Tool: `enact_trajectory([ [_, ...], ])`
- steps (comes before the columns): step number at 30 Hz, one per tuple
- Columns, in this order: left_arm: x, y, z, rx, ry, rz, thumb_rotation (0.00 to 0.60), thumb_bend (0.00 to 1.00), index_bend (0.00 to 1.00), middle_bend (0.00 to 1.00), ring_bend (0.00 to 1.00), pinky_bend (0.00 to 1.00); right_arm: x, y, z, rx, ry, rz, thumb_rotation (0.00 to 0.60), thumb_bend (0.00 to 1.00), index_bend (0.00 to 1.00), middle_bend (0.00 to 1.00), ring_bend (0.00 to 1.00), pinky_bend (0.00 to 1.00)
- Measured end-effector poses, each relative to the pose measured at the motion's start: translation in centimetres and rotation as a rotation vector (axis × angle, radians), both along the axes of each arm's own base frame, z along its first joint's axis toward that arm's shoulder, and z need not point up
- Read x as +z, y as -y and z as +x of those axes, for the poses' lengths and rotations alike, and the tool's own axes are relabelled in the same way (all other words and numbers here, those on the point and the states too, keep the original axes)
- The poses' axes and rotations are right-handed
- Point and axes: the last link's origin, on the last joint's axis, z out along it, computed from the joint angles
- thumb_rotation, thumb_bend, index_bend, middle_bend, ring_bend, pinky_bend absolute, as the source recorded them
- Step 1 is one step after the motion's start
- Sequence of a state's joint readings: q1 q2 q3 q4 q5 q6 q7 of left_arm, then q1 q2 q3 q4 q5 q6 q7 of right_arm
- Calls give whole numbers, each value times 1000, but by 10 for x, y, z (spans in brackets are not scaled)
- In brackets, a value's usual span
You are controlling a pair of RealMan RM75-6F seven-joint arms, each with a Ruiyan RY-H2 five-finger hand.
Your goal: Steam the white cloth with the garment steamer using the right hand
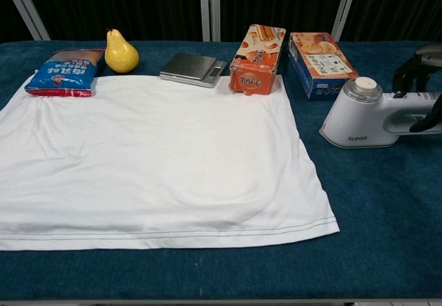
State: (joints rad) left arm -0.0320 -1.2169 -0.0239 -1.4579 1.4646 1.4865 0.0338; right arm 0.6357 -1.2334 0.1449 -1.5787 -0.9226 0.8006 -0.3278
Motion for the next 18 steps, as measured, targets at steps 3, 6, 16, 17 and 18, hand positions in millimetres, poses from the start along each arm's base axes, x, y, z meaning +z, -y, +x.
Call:
enact_trajectory([
  [3,0,0,-1,1,0,-1,600,282,77,83,0,0,-2,1,-1,-12,1,9,600,163,556,534,501,0],
  [6,0,1,-1,3,0,0,600,282,77,83,0,0,-4,1,-1,-24,14,18,600,163,561,538,506,0],
  [16,-2,4,-3,7,4,0,600,282,77,83,0,0,-9,0,-4,-90,93,57,600,163,594,564,548,0],
  [17,-2,4,-3,8,5,1,600,282,77,83,0,0,-9,-1,-5,-95,100,59,600,163,599,569,554,0],
  [18,-2,4,-3,8,5,2,600,282,77,83,0,0,-9,-1,-5,-101,108,61,600,163,607,575,566,0],
])
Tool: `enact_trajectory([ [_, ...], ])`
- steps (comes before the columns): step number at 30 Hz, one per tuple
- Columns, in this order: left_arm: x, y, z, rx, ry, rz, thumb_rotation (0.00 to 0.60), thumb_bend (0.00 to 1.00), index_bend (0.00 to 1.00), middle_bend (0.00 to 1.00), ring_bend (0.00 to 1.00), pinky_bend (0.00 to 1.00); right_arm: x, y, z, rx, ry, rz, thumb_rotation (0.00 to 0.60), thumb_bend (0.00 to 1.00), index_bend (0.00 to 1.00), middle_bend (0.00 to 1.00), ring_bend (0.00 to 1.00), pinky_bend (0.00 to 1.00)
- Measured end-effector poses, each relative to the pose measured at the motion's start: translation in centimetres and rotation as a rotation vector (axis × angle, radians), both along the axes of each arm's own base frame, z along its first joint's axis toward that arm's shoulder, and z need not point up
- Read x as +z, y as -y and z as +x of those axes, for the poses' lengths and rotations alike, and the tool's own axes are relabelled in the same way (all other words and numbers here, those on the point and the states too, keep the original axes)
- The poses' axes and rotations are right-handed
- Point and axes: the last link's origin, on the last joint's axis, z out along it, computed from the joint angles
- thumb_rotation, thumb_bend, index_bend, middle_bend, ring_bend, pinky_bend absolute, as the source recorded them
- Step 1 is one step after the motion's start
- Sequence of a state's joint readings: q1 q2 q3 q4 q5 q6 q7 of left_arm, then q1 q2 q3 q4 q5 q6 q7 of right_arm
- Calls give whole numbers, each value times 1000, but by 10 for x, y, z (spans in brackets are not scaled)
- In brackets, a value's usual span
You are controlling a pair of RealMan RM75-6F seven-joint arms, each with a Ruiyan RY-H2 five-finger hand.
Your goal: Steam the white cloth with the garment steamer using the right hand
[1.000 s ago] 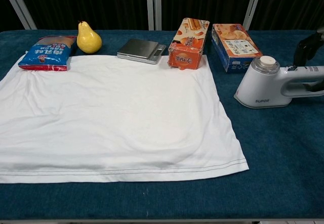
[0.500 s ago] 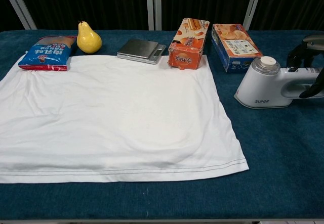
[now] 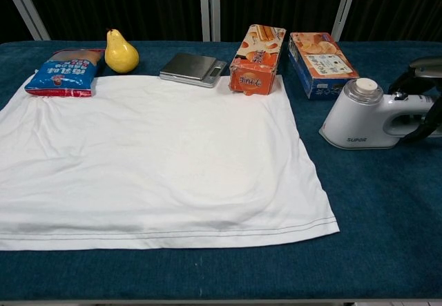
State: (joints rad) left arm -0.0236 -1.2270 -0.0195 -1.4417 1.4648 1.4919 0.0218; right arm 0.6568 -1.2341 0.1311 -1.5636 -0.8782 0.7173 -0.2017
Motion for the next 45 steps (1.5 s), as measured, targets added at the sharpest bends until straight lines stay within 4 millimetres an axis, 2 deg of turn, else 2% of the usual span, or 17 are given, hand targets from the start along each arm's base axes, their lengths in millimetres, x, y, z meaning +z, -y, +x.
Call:
enact_trajectory([
  [13,-3,-1,0,-1,6,-4,600,282,77,83,0,0,7,-11,-6,-55,53,28,600,165,638,605,604,0],
  [20,-6,-3,1,-6,11,-10,600,282,77,83,0,0,2,-20,-3,-56,54,62,600,165,647,616,631,0],
  [26,-6,-2,0,0,14,-7,600,282,77,83,0,0,1,-23,0,-47,77,75,600,165,743,696,738,0],
  [31,-8,-4,1,-5,15,-12,600,283,77,83,0,0,0,-25,0,-22,66,100,600,165,808,748,778,0],
  [39,-8,-5,2,-6,16,-13,600,282,77,83,0,0,-2,-18,2,31,30,99,600,165,970,861,871,0],
  [43,-10,-5,2,-6,18,-15,600,282,77,83,0,0,-8,-16,3,46,31,100,600,165,1000,894,913,21],
  [45,-10,-5,2,-5,18,-15,600,282,77,83,0,0,-11,-16,3,53,32,105,600,165,1000,910,935,63],
])
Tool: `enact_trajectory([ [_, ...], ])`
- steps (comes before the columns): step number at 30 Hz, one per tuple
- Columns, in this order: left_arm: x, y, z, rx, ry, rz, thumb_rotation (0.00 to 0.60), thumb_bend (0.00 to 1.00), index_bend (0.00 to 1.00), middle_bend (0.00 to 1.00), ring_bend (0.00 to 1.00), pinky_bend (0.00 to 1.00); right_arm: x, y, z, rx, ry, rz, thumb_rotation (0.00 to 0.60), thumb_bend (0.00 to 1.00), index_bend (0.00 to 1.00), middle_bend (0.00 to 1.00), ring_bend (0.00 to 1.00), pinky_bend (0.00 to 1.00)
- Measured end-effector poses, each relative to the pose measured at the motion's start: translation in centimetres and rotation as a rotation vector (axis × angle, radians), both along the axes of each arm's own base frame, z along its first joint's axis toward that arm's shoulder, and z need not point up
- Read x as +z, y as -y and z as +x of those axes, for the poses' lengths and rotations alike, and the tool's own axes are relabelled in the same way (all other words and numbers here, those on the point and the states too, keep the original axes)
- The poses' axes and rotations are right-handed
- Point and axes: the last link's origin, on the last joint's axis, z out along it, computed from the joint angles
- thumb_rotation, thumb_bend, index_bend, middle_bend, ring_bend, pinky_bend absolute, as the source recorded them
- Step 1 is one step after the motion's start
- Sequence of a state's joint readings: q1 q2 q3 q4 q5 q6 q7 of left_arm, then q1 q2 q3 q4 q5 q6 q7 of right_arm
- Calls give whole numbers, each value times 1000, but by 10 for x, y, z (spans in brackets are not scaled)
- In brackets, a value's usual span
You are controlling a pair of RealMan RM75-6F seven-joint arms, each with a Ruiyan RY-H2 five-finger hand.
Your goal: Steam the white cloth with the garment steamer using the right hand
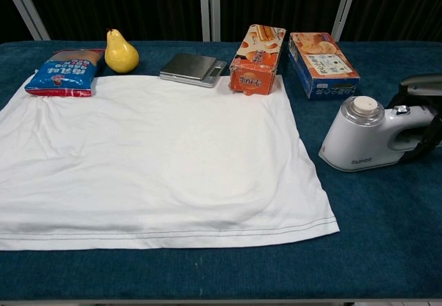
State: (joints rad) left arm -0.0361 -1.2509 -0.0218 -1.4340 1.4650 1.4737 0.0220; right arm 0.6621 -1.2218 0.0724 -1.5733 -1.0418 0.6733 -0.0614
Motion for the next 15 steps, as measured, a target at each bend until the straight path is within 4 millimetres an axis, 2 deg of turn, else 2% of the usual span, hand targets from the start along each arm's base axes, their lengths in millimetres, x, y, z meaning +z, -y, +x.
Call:
enact_trajectory([
  [4,1,0,-1,2,-3,3,600,282,77,83,0,0,-5,0,-1,5,10,9,600,173,1000,934,963,204],
  [10,1,-1,1,-4,-4,5,600,283,77,83,0,0,-6,0,-2,16,53,-3,600,313,1000,939,967,525],
  [15,1,-2,1,-4,-6,4,600,282,79,83,0,0,-6,1,-1,37,93,-12,600,326,1000,939,967,605],
])
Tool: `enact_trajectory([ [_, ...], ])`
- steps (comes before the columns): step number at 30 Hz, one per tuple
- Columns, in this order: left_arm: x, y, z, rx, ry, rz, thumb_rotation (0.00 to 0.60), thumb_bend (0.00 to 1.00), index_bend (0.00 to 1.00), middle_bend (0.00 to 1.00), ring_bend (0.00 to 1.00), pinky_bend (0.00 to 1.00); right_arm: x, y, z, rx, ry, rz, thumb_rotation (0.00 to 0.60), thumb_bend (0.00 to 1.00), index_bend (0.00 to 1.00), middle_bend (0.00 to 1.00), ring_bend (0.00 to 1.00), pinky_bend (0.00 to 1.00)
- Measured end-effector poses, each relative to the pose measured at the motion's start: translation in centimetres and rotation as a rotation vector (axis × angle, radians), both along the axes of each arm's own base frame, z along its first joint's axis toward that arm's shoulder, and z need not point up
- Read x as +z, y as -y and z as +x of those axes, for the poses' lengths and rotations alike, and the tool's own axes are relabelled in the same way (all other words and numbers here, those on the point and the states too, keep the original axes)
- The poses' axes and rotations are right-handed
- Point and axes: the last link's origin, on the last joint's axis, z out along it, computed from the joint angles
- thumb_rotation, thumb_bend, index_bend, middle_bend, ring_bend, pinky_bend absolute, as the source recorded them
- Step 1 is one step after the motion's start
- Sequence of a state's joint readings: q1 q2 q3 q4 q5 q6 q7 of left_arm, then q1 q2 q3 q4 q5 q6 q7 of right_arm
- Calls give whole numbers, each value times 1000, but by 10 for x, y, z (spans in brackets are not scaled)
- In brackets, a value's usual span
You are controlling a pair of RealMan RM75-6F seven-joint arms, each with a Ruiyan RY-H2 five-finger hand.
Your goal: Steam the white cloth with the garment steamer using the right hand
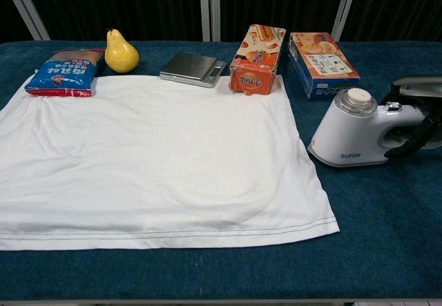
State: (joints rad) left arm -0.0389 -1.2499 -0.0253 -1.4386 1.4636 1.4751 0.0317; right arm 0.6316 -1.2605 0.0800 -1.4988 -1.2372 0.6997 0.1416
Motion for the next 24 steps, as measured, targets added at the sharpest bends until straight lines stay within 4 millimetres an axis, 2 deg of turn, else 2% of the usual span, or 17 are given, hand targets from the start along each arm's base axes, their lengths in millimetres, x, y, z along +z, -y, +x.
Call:
enact_trajectory([
  [13,2,0,1,-1,-4,6,600,282,84,83,0,0,10,6,6,56,44,-8,600,357,1000,939,967,656],
  [18,3,0,4,-12,-5,11,600,308,84,83,0,0,19,10,20,122,37,-18,600,437,1000,939,967,671],
  [24,-2,-6,12,-48,9,-22,600,309,84,83,0,0,22,18,40,172,43,-27,600,442,1000,939,967,671],
])
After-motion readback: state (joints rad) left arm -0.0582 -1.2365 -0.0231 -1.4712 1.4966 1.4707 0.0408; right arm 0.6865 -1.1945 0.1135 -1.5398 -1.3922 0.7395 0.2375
